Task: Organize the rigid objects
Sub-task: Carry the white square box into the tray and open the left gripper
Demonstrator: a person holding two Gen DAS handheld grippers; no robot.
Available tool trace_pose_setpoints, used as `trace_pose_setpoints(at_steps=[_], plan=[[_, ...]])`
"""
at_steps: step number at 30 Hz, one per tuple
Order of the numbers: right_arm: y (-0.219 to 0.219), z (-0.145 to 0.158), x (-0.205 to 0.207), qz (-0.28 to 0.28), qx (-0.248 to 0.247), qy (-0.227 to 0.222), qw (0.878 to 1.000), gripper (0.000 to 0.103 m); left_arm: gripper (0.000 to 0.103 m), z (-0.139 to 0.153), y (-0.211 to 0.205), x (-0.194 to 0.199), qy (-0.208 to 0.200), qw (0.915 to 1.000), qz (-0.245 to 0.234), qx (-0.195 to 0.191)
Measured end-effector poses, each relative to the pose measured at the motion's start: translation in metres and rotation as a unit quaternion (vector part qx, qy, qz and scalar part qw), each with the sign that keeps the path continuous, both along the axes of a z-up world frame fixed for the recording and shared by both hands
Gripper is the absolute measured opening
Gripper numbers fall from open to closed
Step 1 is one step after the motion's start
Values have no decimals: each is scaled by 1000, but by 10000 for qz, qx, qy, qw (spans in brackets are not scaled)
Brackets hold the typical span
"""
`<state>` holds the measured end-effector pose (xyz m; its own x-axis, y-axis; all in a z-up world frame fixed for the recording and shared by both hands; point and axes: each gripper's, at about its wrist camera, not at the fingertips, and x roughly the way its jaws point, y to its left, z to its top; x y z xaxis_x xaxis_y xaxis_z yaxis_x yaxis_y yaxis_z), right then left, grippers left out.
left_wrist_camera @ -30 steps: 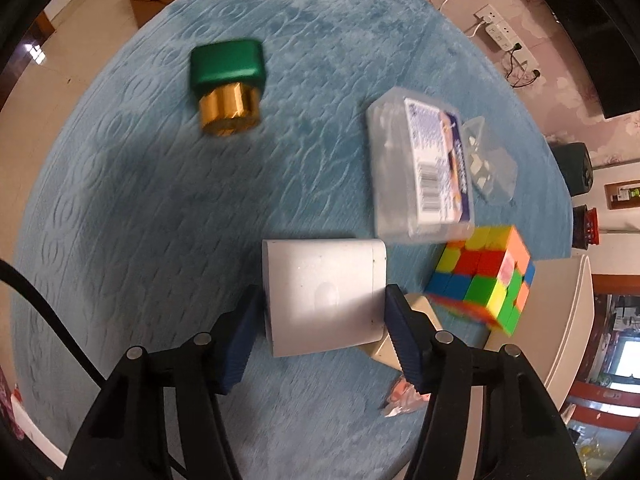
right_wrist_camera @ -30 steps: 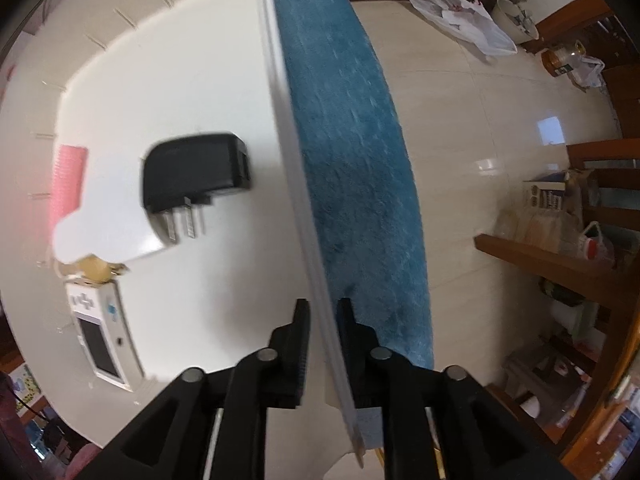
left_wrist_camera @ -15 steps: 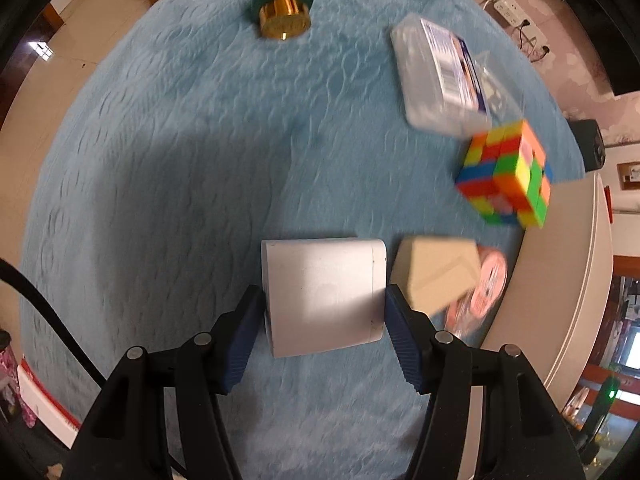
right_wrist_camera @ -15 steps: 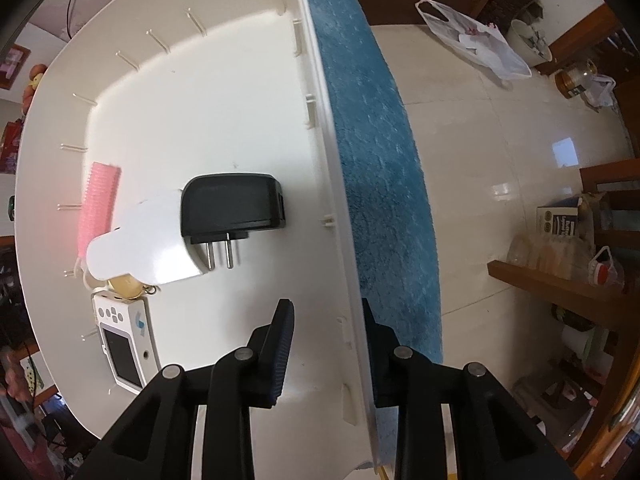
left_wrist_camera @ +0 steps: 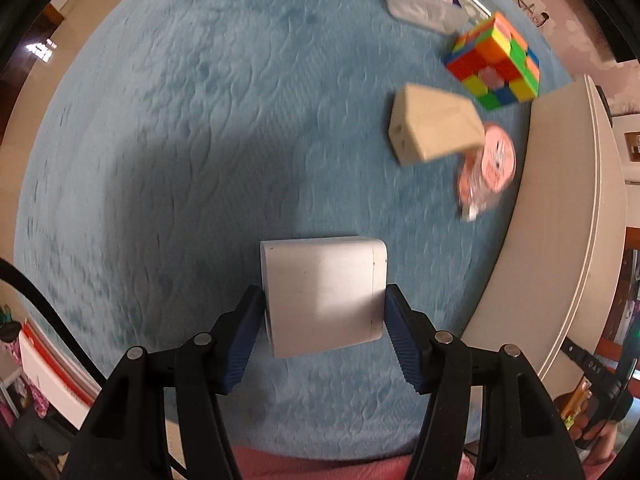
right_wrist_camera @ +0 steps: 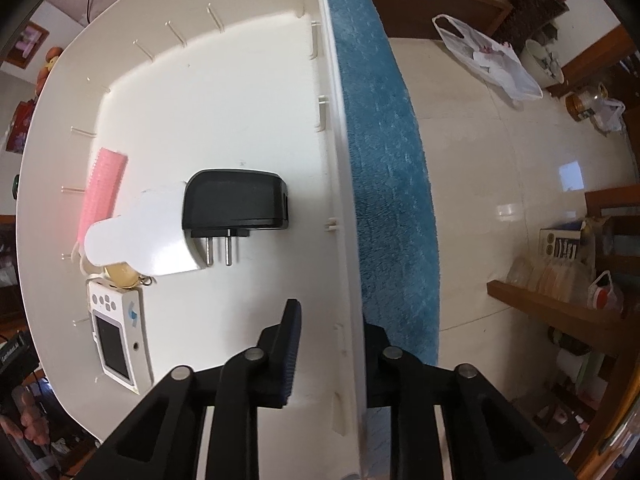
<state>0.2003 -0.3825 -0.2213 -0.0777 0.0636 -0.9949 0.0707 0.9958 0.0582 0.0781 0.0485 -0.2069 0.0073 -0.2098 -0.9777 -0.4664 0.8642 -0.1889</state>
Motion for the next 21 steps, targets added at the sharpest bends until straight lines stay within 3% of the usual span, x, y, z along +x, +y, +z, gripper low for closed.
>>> trace_pose_setpoints(at_steps=[7, 12, 21], plan=[[-6, 0, -2, 51, 40, -105, 9999, 9, 64, 3, -18, -19, 254, 9996, -82, 135], [-4, -1, -2, 131, 67, -167, 9998, 7, 64, 10, -38, -38, 359, 9990, -197, 192], [-8, -1, -4, 117, 215, -261, 9994, 5, 64, 44, -92, -43, 171, 9972, -640, 334]])
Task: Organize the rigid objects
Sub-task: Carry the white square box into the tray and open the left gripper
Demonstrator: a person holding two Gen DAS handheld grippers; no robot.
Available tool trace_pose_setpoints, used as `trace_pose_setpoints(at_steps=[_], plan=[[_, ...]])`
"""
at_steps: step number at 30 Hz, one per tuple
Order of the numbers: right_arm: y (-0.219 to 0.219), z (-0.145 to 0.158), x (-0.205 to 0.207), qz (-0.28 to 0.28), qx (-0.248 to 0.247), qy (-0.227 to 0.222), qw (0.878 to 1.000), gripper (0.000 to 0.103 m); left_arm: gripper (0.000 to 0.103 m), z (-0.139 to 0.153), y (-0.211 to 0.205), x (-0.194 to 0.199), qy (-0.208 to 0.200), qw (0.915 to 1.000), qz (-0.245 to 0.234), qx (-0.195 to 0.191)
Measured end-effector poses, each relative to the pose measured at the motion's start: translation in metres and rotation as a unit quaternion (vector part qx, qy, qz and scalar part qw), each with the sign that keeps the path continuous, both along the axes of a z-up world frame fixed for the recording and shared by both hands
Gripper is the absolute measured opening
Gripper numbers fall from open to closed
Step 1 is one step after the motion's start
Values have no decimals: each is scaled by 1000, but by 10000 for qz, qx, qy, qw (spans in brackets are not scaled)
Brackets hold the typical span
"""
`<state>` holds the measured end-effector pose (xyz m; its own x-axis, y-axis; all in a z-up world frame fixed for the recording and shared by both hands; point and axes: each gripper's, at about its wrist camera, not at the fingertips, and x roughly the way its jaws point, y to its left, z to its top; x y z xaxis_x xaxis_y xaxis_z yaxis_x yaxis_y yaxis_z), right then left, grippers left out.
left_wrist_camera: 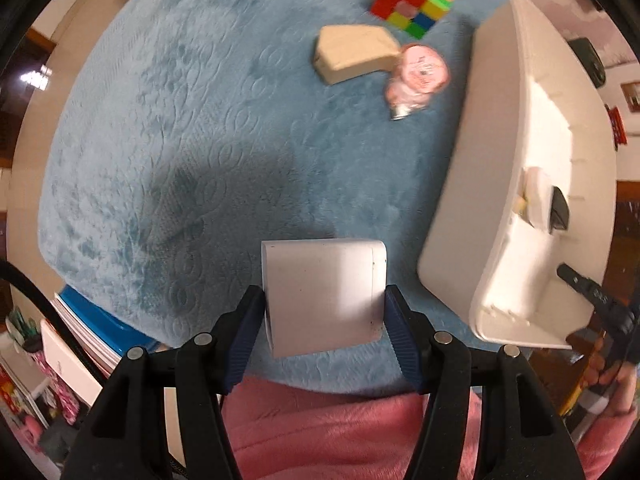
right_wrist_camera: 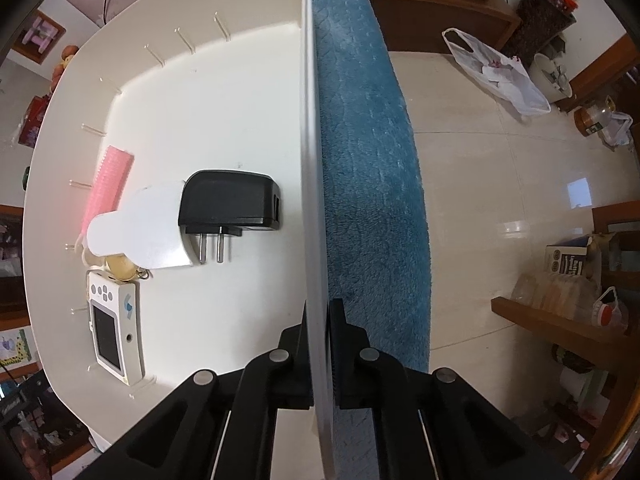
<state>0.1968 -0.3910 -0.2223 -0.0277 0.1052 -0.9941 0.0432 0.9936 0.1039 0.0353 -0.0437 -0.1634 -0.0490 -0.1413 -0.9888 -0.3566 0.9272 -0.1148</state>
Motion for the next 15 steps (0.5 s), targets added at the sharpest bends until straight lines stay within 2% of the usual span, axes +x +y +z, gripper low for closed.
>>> trace_pose_setpoints(at_steps=[7, 8, 13, 15], plan=[[-6, -1, -1, -112, 175, -60, 9998, 6, 64, 43, -15, 8, -225, 9991, -335, 91], [-6, -1, -1, -105, 178, -73, 9998, 6, 64, 56, -19, 19, -259, 9989, -383, 95], [-7, -1, -4, -166, 215, -141, 9995, 6, 64, 73, -38, 62, -536, 9948, -852, 175], [-8, -1, -5, -236, 264, -181, 9992, 7, 64, 83, -48, 67, -782, 9908, -1076, 234]])
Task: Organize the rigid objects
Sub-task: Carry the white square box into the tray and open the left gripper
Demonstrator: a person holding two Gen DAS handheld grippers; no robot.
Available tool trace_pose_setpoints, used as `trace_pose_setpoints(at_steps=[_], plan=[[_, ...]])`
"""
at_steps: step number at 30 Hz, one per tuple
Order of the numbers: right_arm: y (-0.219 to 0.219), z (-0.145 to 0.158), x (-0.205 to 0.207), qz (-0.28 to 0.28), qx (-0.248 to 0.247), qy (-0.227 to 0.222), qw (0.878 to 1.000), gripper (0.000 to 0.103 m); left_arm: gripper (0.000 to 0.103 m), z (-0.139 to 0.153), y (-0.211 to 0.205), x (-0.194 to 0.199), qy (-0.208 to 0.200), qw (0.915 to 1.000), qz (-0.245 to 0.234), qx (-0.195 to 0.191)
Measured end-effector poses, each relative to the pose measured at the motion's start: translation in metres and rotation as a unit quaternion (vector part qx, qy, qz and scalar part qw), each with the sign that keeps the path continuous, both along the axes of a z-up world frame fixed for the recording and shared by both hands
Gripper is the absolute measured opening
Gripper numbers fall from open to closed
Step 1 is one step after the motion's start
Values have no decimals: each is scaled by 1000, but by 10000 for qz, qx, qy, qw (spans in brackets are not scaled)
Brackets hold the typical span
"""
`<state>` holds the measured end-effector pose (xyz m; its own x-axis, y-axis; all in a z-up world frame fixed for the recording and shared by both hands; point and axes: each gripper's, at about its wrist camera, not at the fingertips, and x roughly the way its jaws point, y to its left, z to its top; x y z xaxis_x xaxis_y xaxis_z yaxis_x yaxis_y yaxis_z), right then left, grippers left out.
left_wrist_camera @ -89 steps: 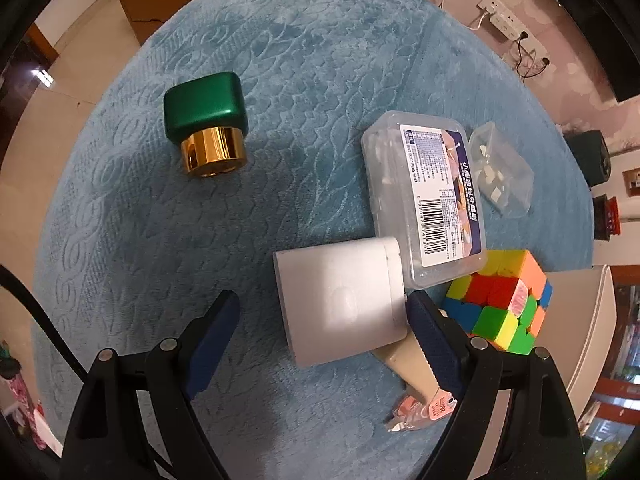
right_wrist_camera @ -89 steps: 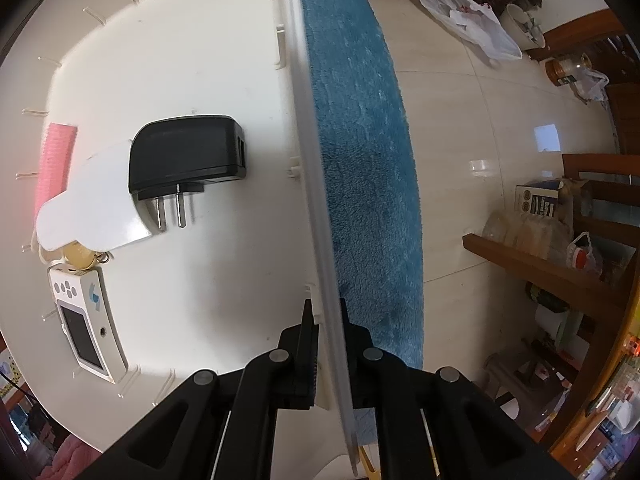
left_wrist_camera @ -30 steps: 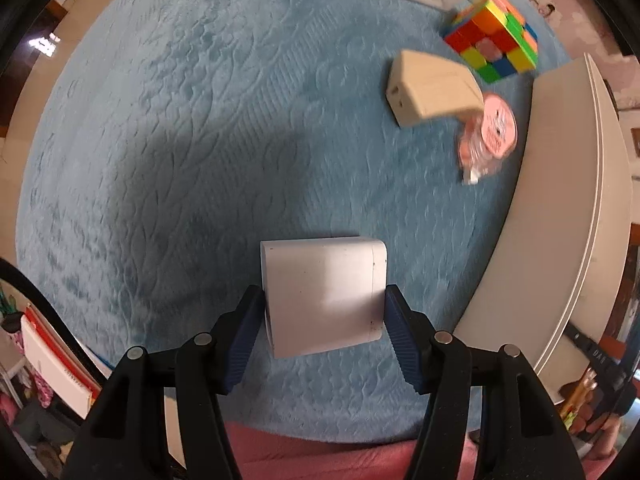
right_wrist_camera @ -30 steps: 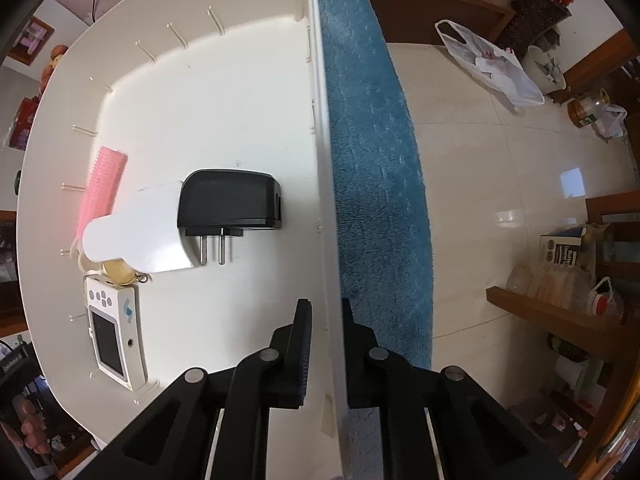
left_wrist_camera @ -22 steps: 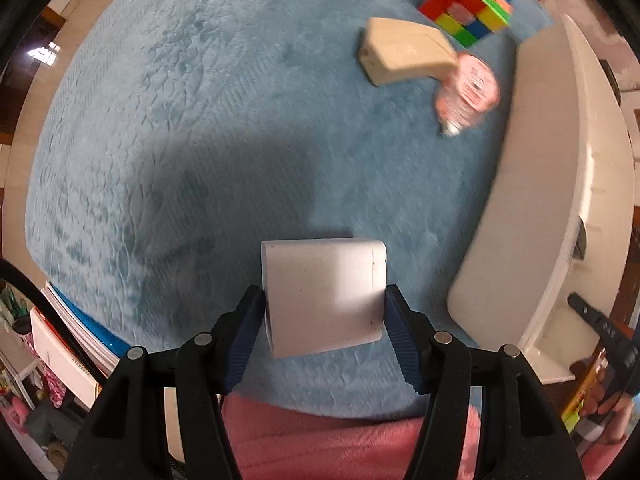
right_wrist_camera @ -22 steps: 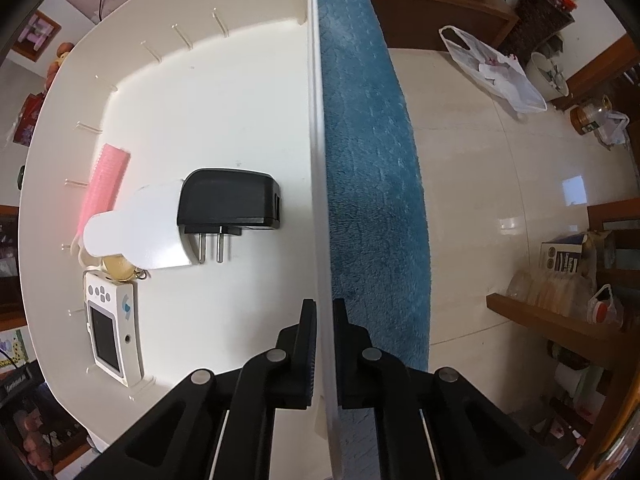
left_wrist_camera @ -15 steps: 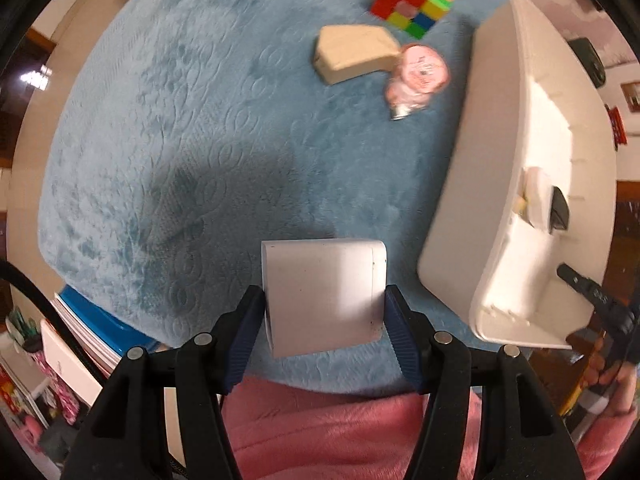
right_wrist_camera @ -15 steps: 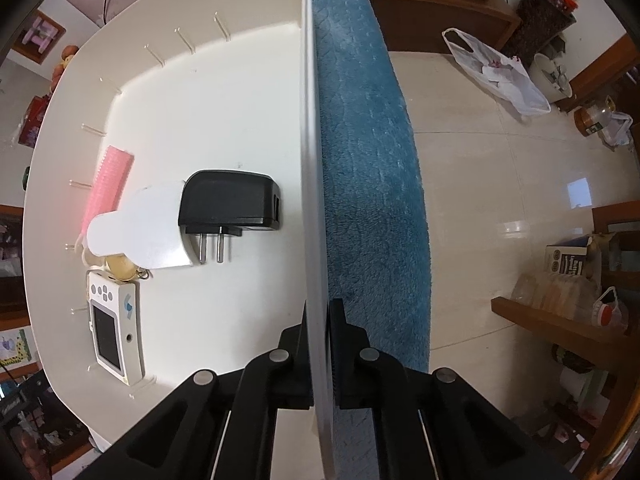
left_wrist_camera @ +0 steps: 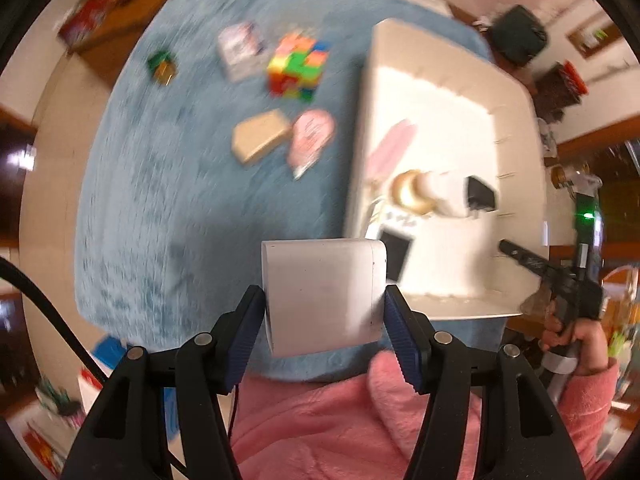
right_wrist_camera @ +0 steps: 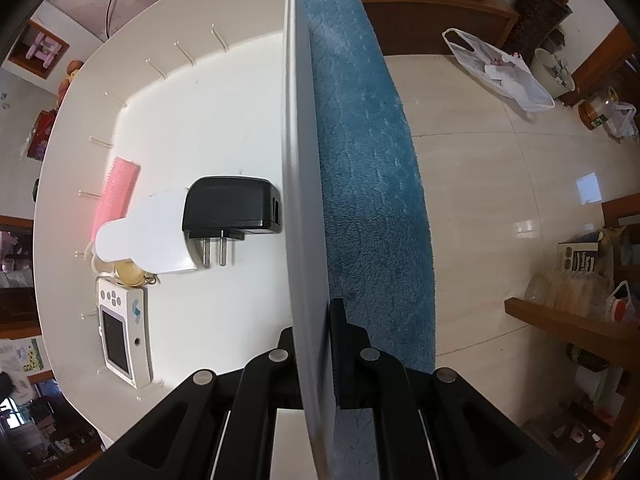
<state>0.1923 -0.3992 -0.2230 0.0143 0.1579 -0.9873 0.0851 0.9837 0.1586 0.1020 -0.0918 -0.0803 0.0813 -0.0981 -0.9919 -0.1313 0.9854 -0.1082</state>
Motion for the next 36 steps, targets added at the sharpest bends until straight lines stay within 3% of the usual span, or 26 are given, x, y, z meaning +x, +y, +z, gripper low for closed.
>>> trace_pose_setpoints(at_steps=[7, 17, 21, 24, 28, 36], plan=[[-6, 1, -4, -241, 197, -170, 9994, 8, 64, 12, -46, 11, -539, 9952, -819, -71], [-8, 2, -7, -277, 314, -278, 9987, 9, 64, -14, -95, 16, -332, 9861, -1627, -89], [-9, 1, -7, -245, 306, -279, 9988, 9, 55, -18, -113, 17, -269, 9813, -1893, -209], [-9, 0, -7, -267, 341, -246, 9988, 10, 54, -15, -127, 15, -351, 9759, -2149, -170], [-10, 0, -5, -257, 346, -227, 9988, 10, 54, -12, -133, 13, -394, 9732, -2258, -175], [-8, 0, -6, -297, 235, -221, 9990, 8, 54, -4, -118, 13, -595, 9783, -1980, -102]])
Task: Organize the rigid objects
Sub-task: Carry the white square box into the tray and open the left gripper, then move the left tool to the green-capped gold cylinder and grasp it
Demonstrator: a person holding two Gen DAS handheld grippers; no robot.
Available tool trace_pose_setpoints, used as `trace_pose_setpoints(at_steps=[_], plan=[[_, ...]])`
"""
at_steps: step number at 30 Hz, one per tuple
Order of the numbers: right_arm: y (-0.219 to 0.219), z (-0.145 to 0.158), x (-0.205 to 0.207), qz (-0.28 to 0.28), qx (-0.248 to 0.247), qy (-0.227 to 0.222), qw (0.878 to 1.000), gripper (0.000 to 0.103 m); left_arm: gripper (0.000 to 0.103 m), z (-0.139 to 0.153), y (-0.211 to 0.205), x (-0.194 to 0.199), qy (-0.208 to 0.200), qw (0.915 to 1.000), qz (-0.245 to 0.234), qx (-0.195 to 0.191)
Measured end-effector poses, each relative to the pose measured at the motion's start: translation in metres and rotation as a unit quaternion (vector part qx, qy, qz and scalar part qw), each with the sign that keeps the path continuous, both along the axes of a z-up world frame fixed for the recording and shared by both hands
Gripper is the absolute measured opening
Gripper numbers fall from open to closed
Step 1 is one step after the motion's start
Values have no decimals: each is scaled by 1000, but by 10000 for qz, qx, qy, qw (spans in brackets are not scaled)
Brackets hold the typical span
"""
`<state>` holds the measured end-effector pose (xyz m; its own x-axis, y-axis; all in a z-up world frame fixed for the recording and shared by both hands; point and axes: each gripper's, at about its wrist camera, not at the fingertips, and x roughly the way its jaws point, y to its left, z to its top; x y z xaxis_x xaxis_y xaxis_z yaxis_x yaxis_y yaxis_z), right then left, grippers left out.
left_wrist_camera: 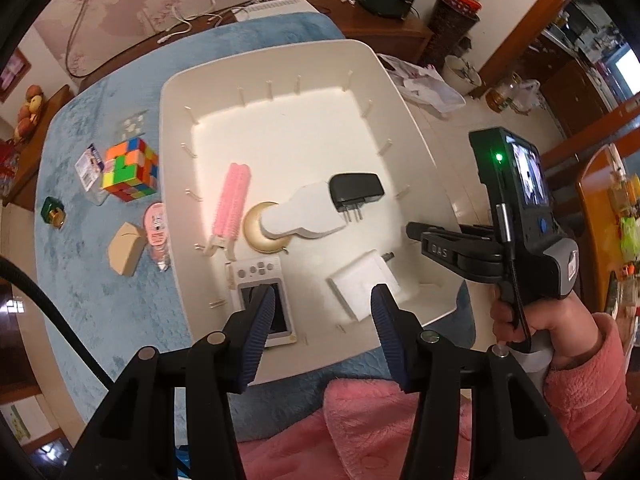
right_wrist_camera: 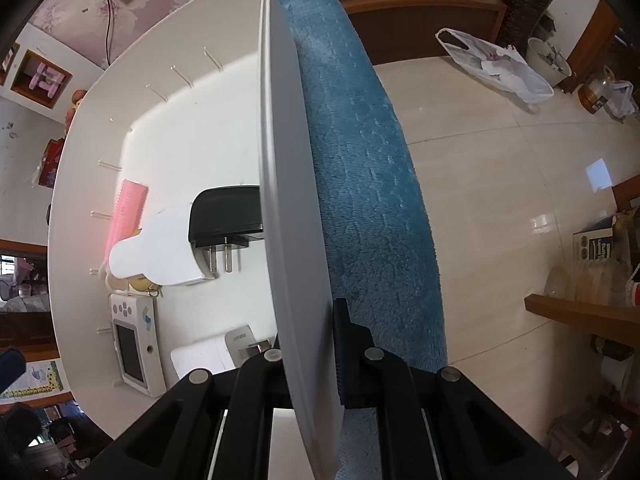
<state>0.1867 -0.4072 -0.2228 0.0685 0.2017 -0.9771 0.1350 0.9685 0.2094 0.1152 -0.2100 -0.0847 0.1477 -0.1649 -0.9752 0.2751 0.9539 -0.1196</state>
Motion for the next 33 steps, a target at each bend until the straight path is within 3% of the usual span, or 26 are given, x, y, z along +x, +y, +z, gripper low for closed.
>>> trace_pose_setpoints(at_steps=[9, 19, 27, 33], plan=[[3, 1, -1, 25, -137, 116, 9998, 7, 54, 8, 46, 9, -211, 9973, 701, -71], [2, -2, 7, -203, -294, 324, 9988, 6, 54, 13, 122, 28, -415, 9872, 1527, 174], [3, 0, 17, -503, -440, 487, 9966, 6, 54, 13, 196, 60, -597, 9738, 2143, 466], [6, 0, 26, -720, -599, 647, 9935, 6, 54, 5, 252, 91, -549, 9622, 2648, 337]])
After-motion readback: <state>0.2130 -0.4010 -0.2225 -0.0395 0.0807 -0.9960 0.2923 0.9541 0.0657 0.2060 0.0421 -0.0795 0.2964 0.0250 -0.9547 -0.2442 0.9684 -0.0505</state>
